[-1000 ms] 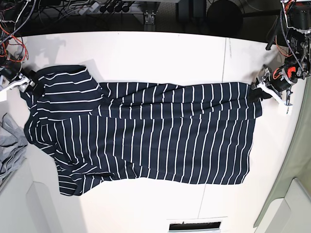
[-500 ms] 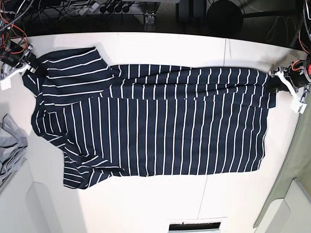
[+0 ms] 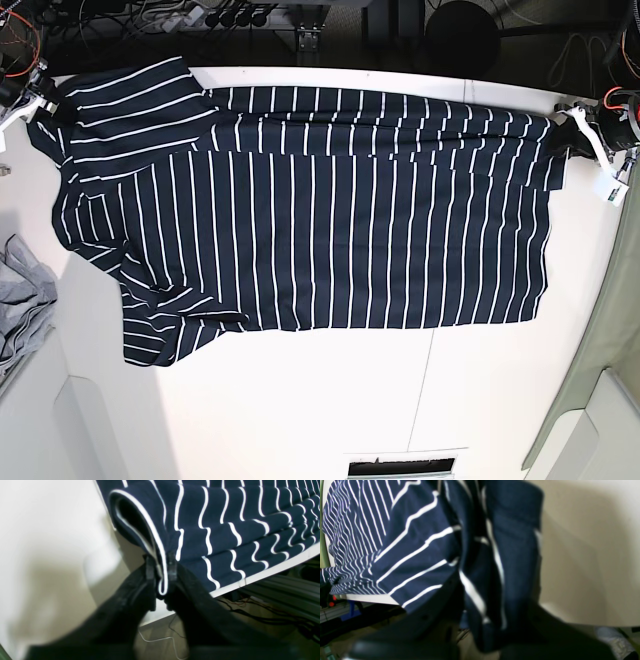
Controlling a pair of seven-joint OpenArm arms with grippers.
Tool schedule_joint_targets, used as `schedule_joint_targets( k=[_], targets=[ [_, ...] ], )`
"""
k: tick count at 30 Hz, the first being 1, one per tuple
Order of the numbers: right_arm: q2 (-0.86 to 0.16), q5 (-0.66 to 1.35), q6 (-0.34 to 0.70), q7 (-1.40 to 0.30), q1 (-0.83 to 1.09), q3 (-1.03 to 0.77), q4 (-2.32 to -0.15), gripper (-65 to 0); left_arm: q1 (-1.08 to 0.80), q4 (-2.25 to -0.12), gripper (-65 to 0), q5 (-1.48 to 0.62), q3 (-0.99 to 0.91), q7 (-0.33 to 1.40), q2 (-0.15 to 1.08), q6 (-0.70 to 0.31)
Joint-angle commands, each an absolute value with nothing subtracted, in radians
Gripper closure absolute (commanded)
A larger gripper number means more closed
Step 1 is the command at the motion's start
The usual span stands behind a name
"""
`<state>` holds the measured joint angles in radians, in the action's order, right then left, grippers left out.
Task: Layout the t-shirt on the table in an organized manner, then fold the t-shirt properly
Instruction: 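Move both grippers to the shirt's folded edge and grasp it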
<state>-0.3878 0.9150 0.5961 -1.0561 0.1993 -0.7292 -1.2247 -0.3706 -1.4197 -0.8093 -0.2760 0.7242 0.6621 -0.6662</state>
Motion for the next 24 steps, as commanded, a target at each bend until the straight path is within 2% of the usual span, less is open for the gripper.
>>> schedule_joint_targets(
  k=[1,3,4,5,15,24],
  targets=[
    [-0.416,0.924,0.599,-1.031,0.191,-0.740,-1.242,-6.4,-0.365,-1.432,-12.3,-0.815,-0.290,0.701,0.687,-0.675],
    [-0.419,0.922,0.599,-1.018,0.184,-0.740,-1.242,-23.7,-0.364,-1.434,-21.1,-0.835,-0.290,0.704,0.688,-0.678],
    [-0.422,0.916,0.599,-1.017,0.178,-0.741,-1.242,-29.4,-0.363,-1.436,-24.6,-0.842,-0.290,0.704,0.688,-0.678],
    [-0.426,0.910,0.599,-1.017,0.173,-0.743,-1.242,-32.3,-0.363,-1.443,-26.9,-0.843,-0.290,0.704,0.688,-0.678],
    [-0.492,0.871,0.598,-0.983,0.131,-0.760,-1.342,-32.7,-0.363,-1.559,-27.4,-0.841,-0.294,0.738,0.724,-0.677],
    [-0.496,0.824,0.587,-0.912,-0.047,-0.722,-1.327,-32.7,-0.363,-1.612,-27.4,-0.879,-0.294,0.731,0.743,-0.678]
  ],
)
